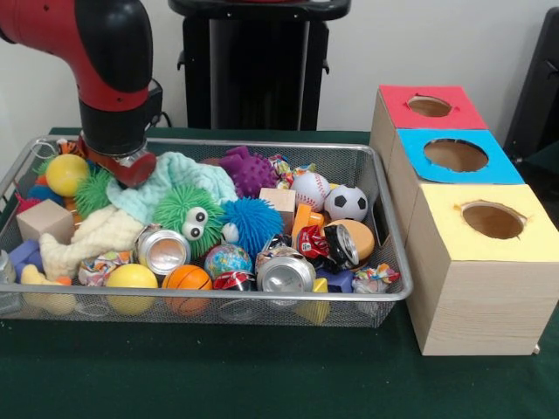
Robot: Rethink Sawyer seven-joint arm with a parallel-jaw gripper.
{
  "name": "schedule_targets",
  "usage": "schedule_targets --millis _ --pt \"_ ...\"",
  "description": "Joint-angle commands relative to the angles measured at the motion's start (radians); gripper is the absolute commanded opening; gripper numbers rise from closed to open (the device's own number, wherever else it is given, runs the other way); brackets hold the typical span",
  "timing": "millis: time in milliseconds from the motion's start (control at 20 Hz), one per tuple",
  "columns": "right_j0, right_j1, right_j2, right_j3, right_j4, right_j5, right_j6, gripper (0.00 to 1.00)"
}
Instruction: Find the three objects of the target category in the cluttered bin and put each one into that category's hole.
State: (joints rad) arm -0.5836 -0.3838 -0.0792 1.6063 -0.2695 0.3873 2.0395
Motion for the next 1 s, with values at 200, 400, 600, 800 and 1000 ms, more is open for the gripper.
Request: schedule_targets --millis 200,400,600,800,1000 --pt "-0.045 0.118 -0.056 -0.149 -0.155 0.042 -0.081 0.00" --pt "-0.062 0.120 -0.044 -0.150 -0.165 0.041 -0.084 0.00" --pt "-0.114 0.086 0.010 -0.101 -0.132 0.118 -0.119 0.00" --pt "-0.126 -0.065 0.045 0.040 -0.069 0.281 -0.129 0.00" --pt "-0.116 -0.241 0.066 0.177 -0.001 0.457 -0.103 0.00"
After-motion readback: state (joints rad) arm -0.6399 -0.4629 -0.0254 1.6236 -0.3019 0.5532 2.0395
